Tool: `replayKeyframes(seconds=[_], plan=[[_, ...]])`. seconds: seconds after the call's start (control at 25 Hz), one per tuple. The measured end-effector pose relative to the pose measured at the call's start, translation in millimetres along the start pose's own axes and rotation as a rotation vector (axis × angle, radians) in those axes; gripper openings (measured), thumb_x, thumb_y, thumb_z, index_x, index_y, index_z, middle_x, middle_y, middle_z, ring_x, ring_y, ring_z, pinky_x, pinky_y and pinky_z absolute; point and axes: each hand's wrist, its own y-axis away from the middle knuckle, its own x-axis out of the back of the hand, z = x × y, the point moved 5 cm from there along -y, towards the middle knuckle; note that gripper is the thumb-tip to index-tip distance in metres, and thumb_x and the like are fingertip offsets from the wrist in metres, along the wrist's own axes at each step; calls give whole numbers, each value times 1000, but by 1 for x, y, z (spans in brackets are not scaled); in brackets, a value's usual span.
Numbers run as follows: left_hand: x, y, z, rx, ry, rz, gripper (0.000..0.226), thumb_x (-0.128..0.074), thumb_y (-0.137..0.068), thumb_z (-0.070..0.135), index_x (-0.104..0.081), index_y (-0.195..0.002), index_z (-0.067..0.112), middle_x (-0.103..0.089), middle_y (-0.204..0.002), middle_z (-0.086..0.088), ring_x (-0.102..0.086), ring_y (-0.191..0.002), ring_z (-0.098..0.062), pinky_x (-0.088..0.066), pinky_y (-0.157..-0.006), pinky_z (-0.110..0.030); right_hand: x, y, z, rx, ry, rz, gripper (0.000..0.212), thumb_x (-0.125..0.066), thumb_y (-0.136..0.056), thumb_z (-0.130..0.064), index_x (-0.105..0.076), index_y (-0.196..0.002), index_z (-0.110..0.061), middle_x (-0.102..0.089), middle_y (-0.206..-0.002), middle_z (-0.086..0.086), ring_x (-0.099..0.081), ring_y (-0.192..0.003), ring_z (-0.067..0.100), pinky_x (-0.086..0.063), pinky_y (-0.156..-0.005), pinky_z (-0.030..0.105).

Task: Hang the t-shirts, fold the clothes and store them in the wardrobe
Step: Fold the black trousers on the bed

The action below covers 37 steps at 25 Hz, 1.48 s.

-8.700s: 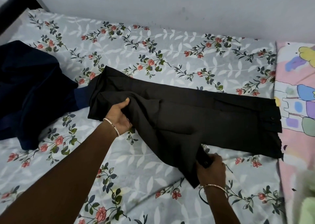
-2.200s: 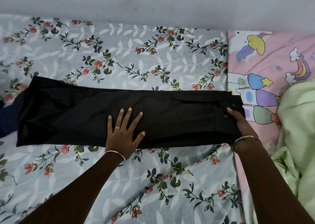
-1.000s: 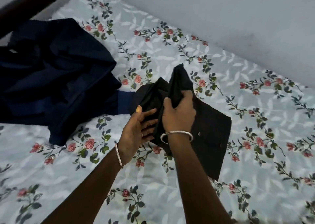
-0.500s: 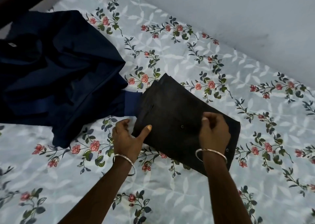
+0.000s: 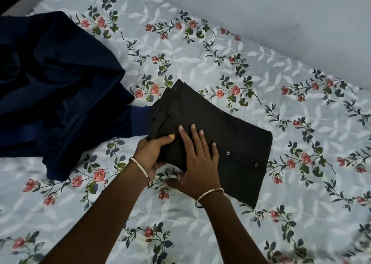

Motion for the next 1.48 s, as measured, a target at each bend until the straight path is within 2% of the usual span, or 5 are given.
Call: replayKeyframes(seconds=[0.24,0.56,0.88,1.28,1.48], plan=[[-23,56,13,-47,58,-150,25,-65,-90,14,-67,-114,4,-76,-103,-13,-75,-87,-25,-62,-64,-34,36,6,5,-33,-188,358,102,-71,-82,-1,-17,-156,-47,-50,-150,-3,-52,-134,22,-50,-104,47],[-8,72,48,-279,-58,-286,49,-59,-81,45,-69,-113,10,-73,-108,-9,-64,-112,-28,-48,-98,-44,121,6,21,-195,-816,217,12,-70,-92,-10,-72,-103,-14,-76,-93,2,-71,-90,13,-57,-85,46],[-26,35,65,-294,-322,-666,96,-98,-38,49,-62,-121,15,-72,-118,1,-67,-112,-16,-55,-90,-27,213,-26,-3,-204,-1451,-2,34,-66,-75,-1,-72,-108,-7,-77,-101,7,-75,-88,20,-60,-67,27],[-77,-104,94,-354,-375,-290,54,-67,-90,-1,-46,-139,11,-58,-135,-15,-60,-117,-31,-50,-101,-49,165,-190,119,-473,-979,89,53,-66,-93,-7,-52,-142,-20,-67,-108,5,-64,-79,16,-48,-58,26],[-65,-129,68,-327,-411,-246,53,-62,-93,-1,-38,-141,2,-54,-136,-17,-56,-118,-28,-47,-102,-40,84,-143,160,-529,-661,78,75,-85,-72,-47,-53,-135,-24,-63,-124,4,-64,-102,21,-53,-92,39]])
